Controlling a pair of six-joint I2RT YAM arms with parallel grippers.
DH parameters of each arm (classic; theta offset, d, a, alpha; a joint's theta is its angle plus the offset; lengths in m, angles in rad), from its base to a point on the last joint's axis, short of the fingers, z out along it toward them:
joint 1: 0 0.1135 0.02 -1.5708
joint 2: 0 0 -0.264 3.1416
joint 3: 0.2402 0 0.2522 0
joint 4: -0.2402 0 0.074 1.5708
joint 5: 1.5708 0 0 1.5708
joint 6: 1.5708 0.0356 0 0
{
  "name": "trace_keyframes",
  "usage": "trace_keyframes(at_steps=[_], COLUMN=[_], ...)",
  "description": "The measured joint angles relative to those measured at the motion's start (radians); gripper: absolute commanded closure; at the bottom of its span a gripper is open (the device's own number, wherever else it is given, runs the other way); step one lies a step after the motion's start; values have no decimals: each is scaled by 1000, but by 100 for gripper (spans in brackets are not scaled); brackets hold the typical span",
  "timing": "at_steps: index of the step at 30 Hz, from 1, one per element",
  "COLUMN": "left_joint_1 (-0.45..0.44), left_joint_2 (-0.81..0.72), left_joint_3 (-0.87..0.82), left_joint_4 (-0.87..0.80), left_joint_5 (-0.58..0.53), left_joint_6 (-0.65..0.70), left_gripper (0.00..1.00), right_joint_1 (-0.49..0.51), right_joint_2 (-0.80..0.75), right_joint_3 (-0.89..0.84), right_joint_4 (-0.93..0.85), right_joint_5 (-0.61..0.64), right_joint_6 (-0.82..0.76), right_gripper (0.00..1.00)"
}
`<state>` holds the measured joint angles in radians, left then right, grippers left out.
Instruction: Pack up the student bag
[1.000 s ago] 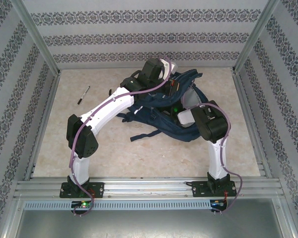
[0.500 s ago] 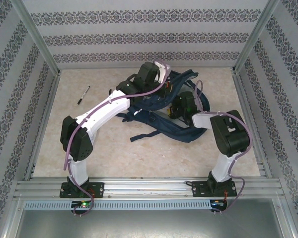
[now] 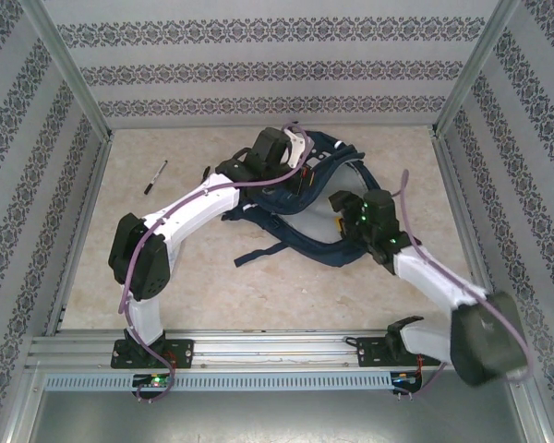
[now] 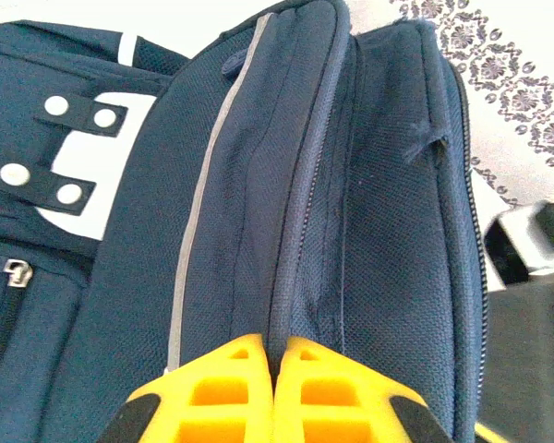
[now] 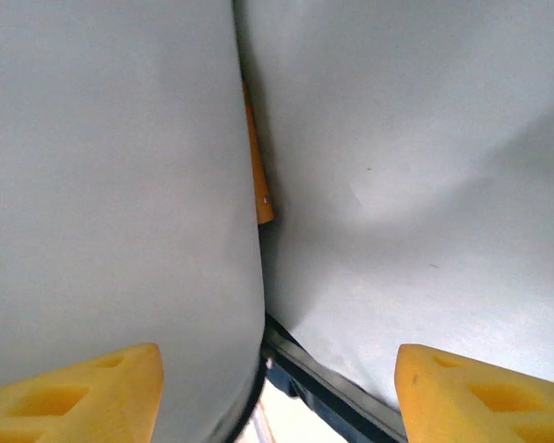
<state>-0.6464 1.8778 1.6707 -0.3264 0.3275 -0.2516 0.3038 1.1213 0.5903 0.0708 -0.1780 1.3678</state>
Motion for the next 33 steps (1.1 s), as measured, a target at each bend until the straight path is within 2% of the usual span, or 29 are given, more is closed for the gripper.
trace_keyframes(at_steps=[2,5,9,12,15,18,20,26,29,33], left_joint_1=[0,6,48,110,180,276,373,630,693,707], left_joint_2=[0,-16,-103,-206,-332,-458,-524,-584,-552,-459], left_joint_3=[-10,-46,-124,-174,-238,-342,-447,-792,-896,-939], left_joint_4=[11,30,9,-36,-106,-182,-213,-227,-229,-221], left_joint_5=[25,51,54,37,-26,-107,-138,-185,-185,-163], left_joint_6=[-11,-51,-116,-142,-161,-187,-201,-293,-354,-400], left_gripper=[78,61,50,45,38,35,35,39,46,52], right_joint_1=[2,2,33,125,234,320,381,559,609,628], right_joint_2=[-121,-278,-327,-286,-231,-123,-27,235,347,433], right_joint_3=[-6,-4,45,129,227,330,386,497,550,586], right_joint_4=[-106,-257,-407,-474,-489,-479,-460,-412,-383,-354], right_joint_5=[48,115,128,140,137,128,128,125,114,102], right_joint_6=[-71,-212,-411,-557,-697,-803,-855,-929,-930,-918], right_gripper=[33,34,35,35,34,34,34,33,33,33])
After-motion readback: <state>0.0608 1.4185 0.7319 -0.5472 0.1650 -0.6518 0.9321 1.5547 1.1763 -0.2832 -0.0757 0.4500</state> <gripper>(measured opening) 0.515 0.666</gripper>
